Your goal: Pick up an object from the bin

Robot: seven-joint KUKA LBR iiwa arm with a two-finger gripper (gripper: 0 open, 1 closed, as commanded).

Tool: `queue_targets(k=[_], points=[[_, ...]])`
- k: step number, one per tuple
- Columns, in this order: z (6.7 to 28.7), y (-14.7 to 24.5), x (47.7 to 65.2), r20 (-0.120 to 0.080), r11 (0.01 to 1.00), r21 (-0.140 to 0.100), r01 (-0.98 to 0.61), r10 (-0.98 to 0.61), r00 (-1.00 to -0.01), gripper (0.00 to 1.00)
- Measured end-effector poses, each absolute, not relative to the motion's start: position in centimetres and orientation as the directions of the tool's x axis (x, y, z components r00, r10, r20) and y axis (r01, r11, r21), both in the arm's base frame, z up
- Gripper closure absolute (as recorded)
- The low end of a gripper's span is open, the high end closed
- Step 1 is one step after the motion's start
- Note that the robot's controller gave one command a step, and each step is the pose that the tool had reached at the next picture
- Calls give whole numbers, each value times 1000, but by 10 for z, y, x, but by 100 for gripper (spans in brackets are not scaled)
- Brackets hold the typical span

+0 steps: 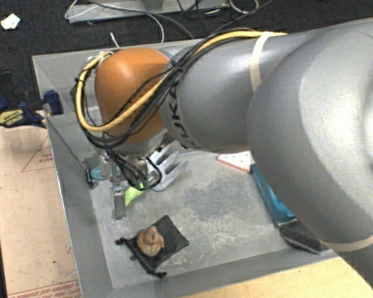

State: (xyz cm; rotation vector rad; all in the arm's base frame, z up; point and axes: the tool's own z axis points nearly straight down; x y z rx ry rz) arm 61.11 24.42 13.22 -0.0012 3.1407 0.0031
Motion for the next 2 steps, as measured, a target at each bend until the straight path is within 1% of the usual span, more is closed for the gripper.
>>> queue_targets(k=[1,2], points=[[76,203,605,-1,1000,3,-13,-13,-1000,0],[129,217,611,0,1000,4,25,25,-1000,0]])
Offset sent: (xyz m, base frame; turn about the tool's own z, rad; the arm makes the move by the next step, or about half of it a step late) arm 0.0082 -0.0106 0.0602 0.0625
